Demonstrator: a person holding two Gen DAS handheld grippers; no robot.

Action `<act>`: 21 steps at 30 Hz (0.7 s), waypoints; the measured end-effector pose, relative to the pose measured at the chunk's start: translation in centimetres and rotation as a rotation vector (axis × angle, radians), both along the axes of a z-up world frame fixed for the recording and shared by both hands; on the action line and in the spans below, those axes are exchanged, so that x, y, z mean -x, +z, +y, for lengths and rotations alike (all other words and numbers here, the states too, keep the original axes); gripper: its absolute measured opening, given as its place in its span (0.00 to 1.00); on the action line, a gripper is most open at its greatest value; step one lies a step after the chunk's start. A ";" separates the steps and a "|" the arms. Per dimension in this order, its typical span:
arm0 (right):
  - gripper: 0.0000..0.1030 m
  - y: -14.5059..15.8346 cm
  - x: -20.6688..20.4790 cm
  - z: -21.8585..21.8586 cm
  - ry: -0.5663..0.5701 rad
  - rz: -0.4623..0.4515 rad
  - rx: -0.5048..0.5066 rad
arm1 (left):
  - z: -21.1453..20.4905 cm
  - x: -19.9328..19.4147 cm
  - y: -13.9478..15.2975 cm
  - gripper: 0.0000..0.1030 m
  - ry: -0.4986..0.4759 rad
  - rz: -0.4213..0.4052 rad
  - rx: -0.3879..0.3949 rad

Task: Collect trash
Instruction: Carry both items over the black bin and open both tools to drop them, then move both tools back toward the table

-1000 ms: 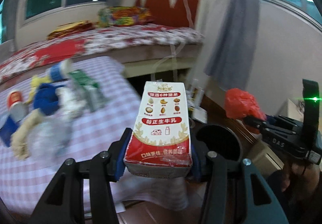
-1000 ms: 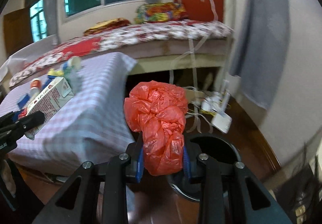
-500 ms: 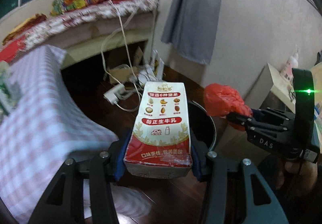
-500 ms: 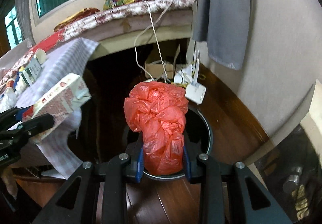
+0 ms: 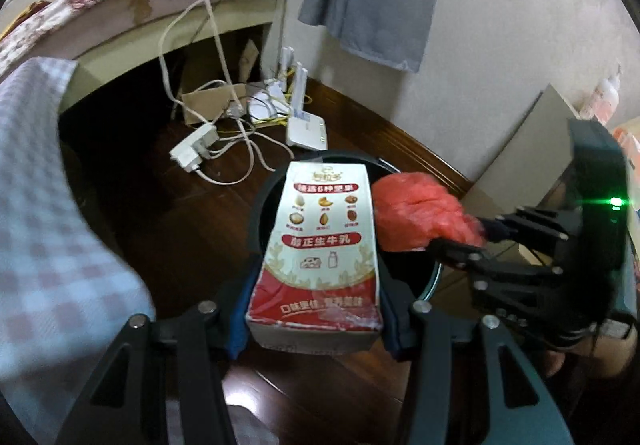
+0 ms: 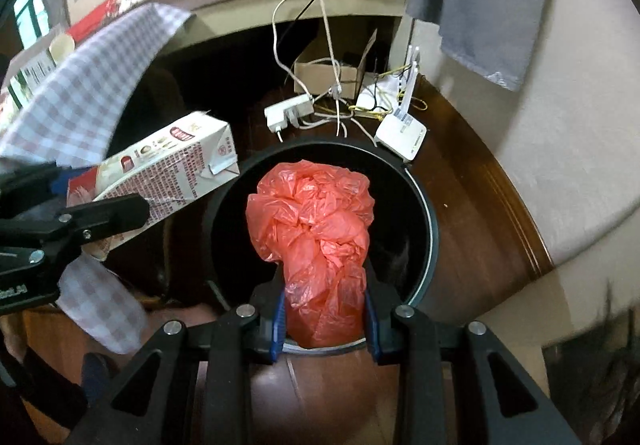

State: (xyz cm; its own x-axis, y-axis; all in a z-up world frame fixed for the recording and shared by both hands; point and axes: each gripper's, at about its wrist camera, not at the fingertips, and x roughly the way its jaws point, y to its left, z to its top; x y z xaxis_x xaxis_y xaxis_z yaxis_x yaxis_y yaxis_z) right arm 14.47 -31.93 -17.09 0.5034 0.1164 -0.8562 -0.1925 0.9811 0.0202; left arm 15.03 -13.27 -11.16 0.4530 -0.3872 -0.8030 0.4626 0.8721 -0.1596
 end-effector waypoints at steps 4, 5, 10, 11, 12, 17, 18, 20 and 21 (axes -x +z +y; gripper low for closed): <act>0.90 -3.2 -2.3 -0.7 0.011 0.078 0.083 | -1.0 -1.1 -1.1 0.76 0.017 0.022 -0.057; 0.94 -3.9 -2.5 -1.3 -0.007 0.094 0.097 | -0.9 -1.2 -1.2 0.81 0.034 0.029 -0.066; 0.94 -3.6 -1.8 -3.2 -0.088 0.104 0.065 | -0.3 -0.3 -0.4 0.98 0.066 -0.010 -0.086; 0.94 -3.0 -1.6 -3.4 -0.097 0.082 0.061 | -0.2 0.1 -0.2 0.99 0.074 -0.025 -0.096; 0.95 -2.6 -1.4 -3.4 -0.108 0.068 0.058 | -0.2 0.2 -0.1 0.99 0.077 -0.033 -0.101; 1.00 -0.4 -0.6 -3.6 -0.148 0.011 0.044 | -0.1 1.1 1.0 0.99 0.100 -0.065 -0.108; 1.00 0.1 -0.5 -3.6 -0.151 -0.004 0.038 | 0.0 1.3 1.3 0.99 0.104 -0.075 -0.113; 1.00 1.4 0.0 -3.5 -0.162 -0.040 0.025 | 0.1 1.8 2.1 0.99 0.113 -0.098 -0.128; 1.00 1.9 0.3 -3.4 -0.168 -0.060 0.024 | 0.1 1.8 2.3 0.99 0.114 -0.102 -0.128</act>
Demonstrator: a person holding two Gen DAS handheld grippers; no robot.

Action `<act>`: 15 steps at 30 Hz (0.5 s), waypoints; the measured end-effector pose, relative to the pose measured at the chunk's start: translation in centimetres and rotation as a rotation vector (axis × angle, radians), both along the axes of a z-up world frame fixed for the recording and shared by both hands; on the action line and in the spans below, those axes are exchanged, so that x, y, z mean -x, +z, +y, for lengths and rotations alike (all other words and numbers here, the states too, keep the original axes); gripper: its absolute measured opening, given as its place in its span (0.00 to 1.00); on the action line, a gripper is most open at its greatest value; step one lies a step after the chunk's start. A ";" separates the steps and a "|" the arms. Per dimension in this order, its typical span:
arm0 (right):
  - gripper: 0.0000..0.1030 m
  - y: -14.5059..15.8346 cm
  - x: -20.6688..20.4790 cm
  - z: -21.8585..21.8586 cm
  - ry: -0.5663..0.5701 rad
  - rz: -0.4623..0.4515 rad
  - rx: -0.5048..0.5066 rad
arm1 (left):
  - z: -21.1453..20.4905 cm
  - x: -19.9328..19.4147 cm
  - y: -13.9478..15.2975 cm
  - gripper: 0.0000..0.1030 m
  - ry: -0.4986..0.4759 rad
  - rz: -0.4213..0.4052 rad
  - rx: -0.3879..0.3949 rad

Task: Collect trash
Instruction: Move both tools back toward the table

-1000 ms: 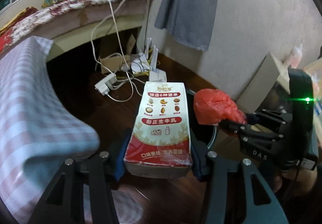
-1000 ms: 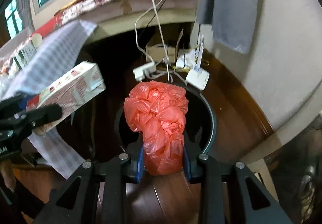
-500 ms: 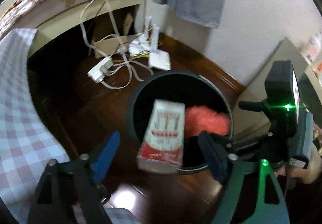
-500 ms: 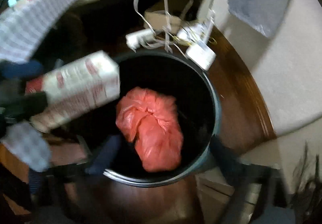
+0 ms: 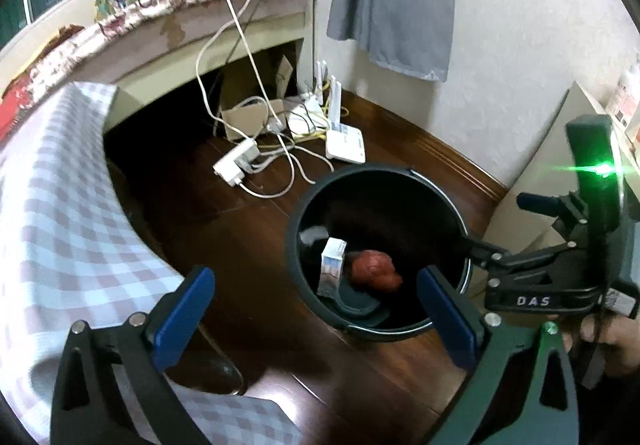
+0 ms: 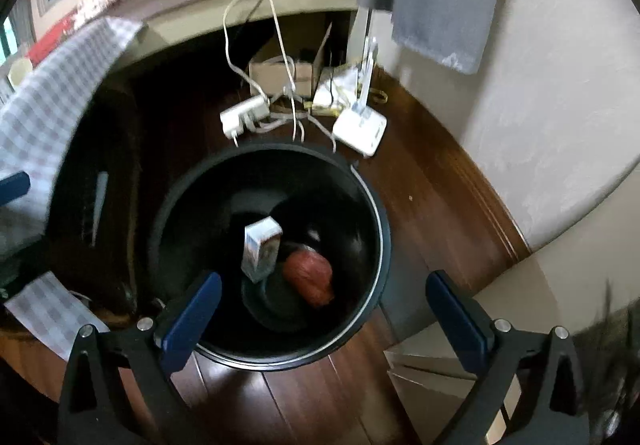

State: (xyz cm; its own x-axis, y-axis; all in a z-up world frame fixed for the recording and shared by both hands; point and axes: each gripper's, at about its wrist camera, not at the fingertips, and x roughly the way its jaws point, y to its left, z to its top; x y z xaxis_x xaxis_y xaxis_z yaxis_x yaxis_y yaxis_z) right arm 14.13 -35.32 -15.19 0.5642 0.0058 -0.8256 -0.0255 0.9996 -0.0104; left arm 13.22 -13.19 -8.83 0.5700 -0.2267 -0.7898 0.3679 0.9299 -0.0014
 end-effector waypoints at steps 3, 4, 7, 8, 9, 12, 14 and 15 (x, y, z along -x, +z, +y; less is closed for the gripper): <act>1.00 1.8 0.6 0.4 -0.007 -0.055 0.005 | 0.5 0.5 1.0 0.99 0.009 -0.013 0.011; 1.00 2.1 0.7 0.5 -0.010 -0.063 0.003 | 0.8 0.7 1.5 0.99 0.013 -0.021 0.015; 1.00 3.6 1.2 0.8 -0.011 -0.088 -0.020 | 1.4 1.0 2.6 0.99 0.032 -0.042 0.020; 1.00 4.3 1.5 1.0 -0.010 -0.101 -0.023 | 1.7 1.1 2.9 0.99 0.038 -0.047 0.023; 1.00 4.7 1.8 1.3 -0.008 -0.112 -0.025 | 1.8 1.2 3.1 0.99 0.042 -0.051 0.023; 1.00 5.9 2.5 2.1 0.007 -0.132 -0.029 | 2.8 1.4 4.1 0.99 0.059 -0.064 0.020; 1.00 6.8 3.0 2.9 0.023 -0.149 -0.036 | 3.3 1.8 4.6 0.99 0.071 -0.076 0.016; 1.00 7.0 3.1 3.2 0.028 -0.152 -0.038 | 3.5 1.9 4.8 0.99 0.074 -0.081 0.017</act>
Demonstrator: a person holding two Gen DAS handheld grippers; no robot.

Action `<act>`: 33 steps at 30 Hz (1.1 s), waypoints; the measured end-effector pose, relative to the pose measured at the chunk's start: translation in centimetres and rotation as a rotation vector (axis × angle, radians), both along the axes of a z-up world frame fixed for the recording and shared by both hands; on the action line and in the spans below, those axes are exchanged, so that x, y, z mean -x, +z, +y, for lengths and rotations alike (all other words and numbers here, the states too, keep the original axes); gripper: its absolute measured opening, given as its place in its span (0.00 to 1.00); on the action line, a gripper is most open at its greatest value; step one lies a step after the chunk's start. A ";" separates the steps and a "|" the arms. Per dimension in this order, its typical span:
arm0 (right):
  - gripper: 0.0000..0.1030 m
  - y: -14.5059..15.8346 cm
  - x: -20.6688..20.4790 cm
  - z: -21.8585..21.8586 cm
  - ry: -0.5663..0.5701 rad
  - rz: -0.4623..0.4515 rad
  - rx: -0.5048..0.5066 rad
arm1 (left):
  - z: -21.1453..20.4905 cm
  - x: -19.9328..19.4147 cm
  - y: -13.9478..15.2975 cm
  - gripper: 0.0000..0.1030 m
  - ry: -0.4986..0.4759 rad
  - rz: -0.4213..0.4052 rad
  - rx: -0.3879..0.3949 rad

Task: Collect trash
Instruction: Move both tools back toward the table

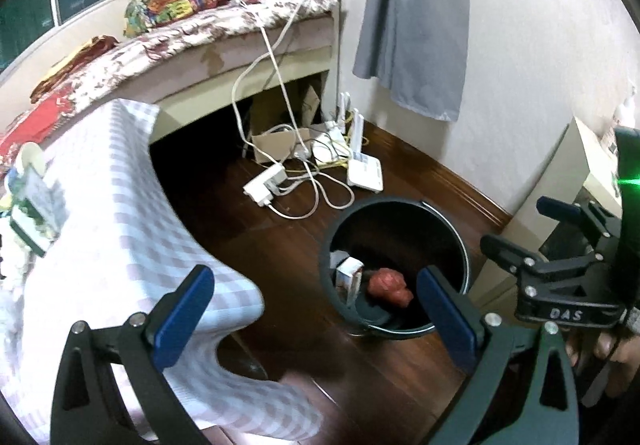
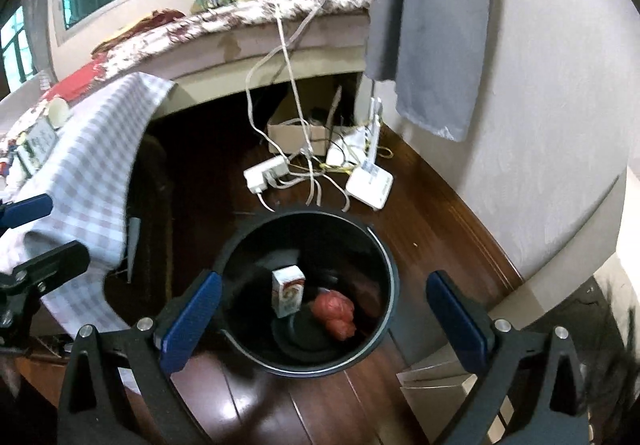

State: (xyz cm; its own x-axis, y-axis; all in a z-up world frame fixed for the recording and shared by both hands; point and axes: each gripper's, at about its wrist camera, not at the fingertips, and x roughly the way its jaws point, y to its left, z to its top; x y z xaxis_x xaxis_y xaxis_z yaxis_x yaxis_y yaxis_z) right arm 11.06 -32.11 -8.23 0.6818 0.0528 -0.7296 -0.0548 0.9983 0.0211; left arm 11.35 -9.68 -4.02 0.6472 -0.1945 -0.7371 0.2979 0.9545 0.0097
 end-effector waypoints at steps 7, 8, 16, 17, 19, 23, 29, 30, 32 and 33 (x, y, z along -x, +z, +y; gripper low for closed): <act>1.00 2.0 1.1 3.0 0.052 -0.037 -0.002 | 2.8 0.9 1.8 0.99 0.047 -0.041 0.009; 1.00 2.3 1.3 3.4 0.063 -0.043 0.001 | 3.3 1.0 2.0 0.99 0.056 -0.044 0.012; 1.00 4.2 1.8 6.8 0.127 -0.095 0.020 | 8.3 2.3 3.1 0.99 0.171 -0.070 0.037; 1.00 4.5 1.8 7.5 0.141 -0.100 0.017 | 8.9 2.5 3.2 0.99 0.186 -0.076 0.039; 1.00 4.8 1.8 8.5 0.161 -0.109 0.015 | 10.3 3.0 3.3 0.99 0.215 -0.084 0.037; 1.00 5.8 1.7 11.6 0.223 -0.142 0.006 | 13.4 4.1 3.5 0.99 0.288 -0.106 0.036; 1.00 6.2 1.7 16.8 0.308 -0.131 0.047 | 18.2 6.2 3.6 0.99 0.376 -0.139 0.066; 1.00 6.3 1.7 17.7 0.326 -0.129 0.045 | 19.0 6.5 3.6 0.99 0.395 -0.148 0.070; 1.00 6.5 1.7 19.0 0.357 -0.131 0.028 | 20.9 7.5 3.8 0.99 0.440 -0.171 0.075; 1.00 6.6 1.8 19.6 0.371 -0.131 0.022 | 21.8 7.8 3.8 0.99 0.466 -0.179 0.075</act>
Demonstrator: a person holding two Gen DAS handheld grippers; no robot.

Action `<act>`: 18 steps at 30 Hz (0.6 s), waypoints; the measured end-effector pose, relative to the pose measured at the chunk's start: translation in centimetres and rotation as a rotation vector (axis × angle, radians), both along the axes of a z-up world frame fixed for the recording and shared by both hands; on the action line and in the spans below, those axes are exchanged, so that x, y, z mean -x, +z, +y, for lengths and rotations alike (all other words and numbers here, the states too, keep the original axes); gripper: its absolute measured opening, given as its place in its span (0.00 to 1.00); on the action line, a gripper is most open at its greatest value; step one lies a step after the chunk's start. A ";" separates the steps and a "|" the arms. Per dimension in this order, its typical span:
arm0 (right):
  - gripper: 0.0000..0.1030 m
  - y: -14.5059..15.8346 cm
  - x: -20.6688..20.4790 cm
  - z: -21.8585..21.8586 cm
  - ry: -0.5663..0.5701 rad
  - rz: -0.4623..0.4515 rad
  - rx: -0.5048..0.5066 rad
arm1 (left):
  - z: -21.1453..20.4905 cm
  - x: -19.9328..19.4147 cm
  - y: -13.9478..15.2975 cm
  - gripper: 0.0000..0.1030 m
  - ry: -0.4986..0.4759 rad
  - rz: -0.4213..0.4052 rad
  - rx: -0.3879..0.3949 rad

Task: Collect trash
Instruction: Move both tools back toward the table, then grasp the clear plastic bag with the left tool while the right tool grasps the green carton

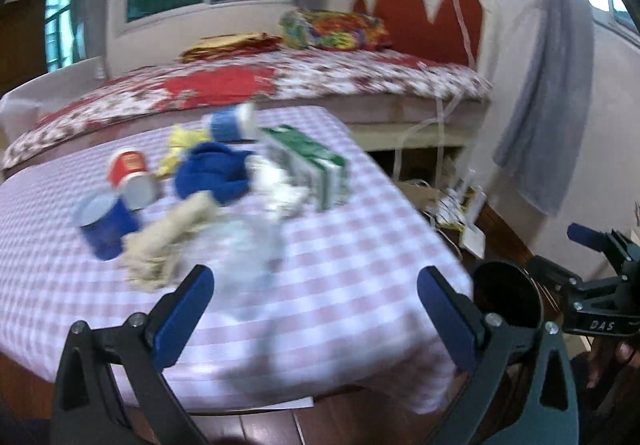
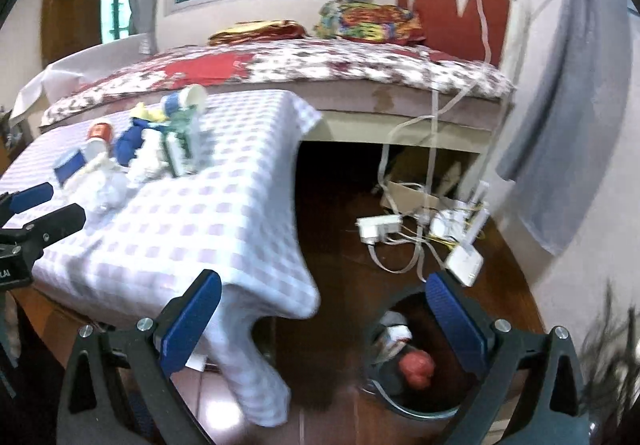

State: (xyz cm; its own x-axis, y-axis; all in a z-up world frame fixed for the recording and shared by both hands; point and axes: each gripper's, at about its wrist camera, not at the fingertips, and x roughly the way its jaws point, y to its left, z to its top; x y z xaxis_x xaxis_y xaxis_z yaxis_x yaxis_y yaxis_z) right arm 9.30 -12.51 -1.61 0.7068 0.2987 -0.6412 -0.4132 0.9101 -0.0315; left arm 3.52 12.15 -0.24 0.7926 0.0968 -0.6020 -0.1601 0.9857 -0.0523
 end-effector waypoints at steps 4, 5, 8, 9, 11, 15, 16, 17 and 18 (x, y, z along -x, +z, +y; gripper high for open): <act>1.00 0.2 -0.2 2.5 0.050 0.002 -0.011 | 3.1 0.9 -0.3 0.99 0.076 -0.014 0.004; 1.00 0.2 -0.3 3.2 0.061 0.005 -0.014 | 3.9 1.0 -0.4 0.99 0.090 -0.015 0.004; 1.00 0.0 -0.9 5.0 0.089 0.014 -0.019 | 5.7 0.5 -1.1 0.97 0.112 -0.015 0.004; 1.00 0.0 -1.3 5.5 0.098 0.019 -0.023 | 6.1 0.4 -1.4 0.92 0.111 -0.007 0.006; 1.00 -0.1 -1.8 6.6 0.107 0.026 -0.028 | 6.9 -0.6 -2.2 0.86 0.105 0.005 0.015; 1.00 -0.5 -2.9 8.1 0.123 0.043 -0.033 | 7.4 -2.1 -3.4 0.81 0.083 0.034 0.029; 1.00 -0.6 -3.0 8.3 0.124 0.047 -0.033 | 7.4 -2.9 -3.9 0.81 0.072 0.056 0.027; 1.00 -0.8 -3.2 8.6 0.129 0.055 -0.033 | 7.2 -3.1 -4.1 0.81 0.064 0.066 0.028; 1.00 -1.0 -3.3 8.6 0.131 0.058 -0.032 | 7.1 -3.6 -4.6 0.81 0.051 0.075 0.037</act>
